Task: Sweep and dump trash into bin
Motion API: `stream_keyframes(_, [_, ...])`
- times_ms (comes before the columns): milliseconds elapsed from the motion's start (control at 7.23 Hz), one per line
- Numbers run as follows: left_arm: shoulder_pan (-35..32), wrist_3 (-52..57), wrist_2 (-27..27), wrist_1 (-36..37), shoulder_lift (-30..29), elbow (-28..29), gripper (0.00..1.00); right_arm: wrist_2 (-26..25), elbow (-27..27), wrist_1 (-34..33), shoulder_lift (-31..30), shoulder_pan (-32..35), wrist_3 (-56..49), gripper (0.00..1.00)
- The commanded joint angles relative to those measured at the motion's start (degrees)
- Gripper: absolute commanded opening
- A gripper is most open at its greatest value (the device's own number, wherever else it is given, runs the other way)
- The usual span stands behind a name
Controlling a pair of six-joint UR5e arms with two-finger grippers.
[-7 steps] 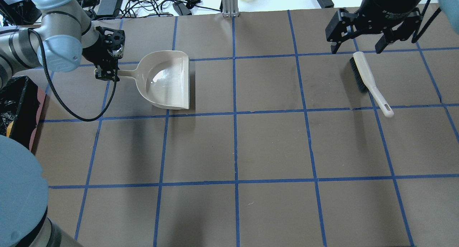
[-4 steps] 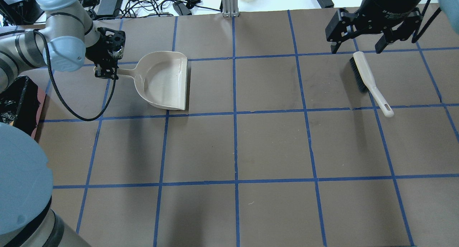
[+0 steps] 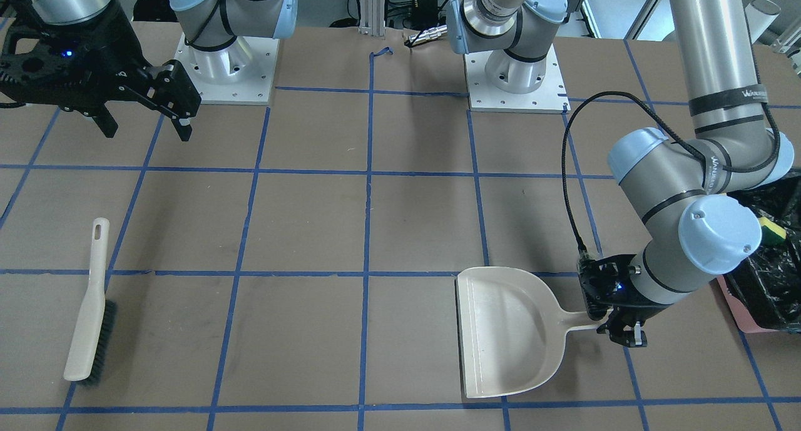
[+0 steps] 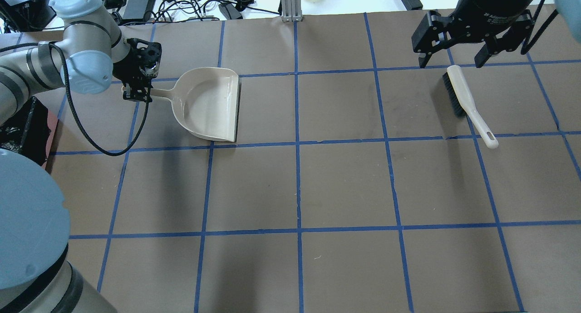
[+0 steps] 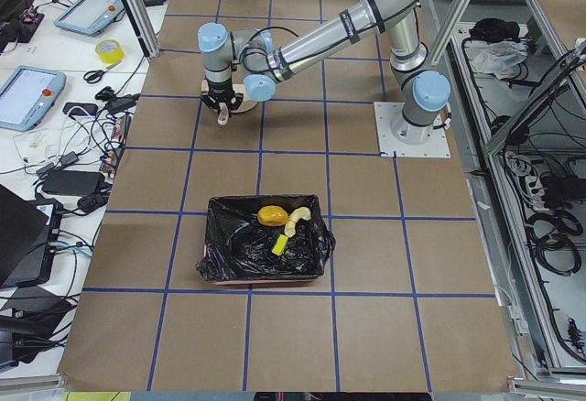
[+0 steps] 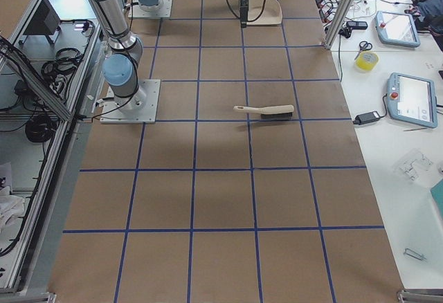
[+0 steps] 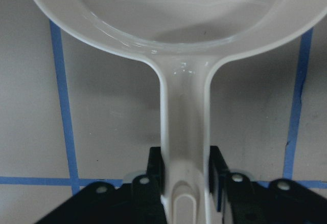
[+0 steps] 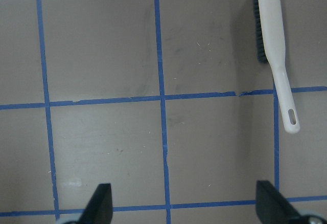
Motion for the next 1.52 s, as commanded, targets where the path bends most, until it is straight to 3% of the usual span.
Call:
stream_keyframes(0, [0.1, -0.4, -0.1, 0.1, -0.3, -0.1, 0.52, 0.0, 0.0, 0.0, 0.0, 0.0, 0.0, 1.00])
stream_keyframes(138, [-0.1, -1.2, -0.2, 0.1, -0.3, 0.0, 0.62, 0.0, 0.1, 0.0, 0.0, 0.0, 0.0, 1.00])
stream_keyframes(553, [-1.8, -10.0, -1.3, -1.8, 2.6, 1.8, 0.65, 0.0, 0.1, 0.0, 0.0, 0.0, 0.0, 1.00])
stream_keyframes(1106, [-12.2, -34.8, -0.9, -30.1, 7.6, 19.3, 0.75, 0.0, 0.1, 0.0, 0.0, 0.0, 0.0, 1.00])
stream_keyframes(1383, [-12.7, -47.4, -1.5, -38.6, 12.7, 18.7, 0.88, 0.0, 0.1, 0.0, 0.0, 0.0, 0.0, 1.00])
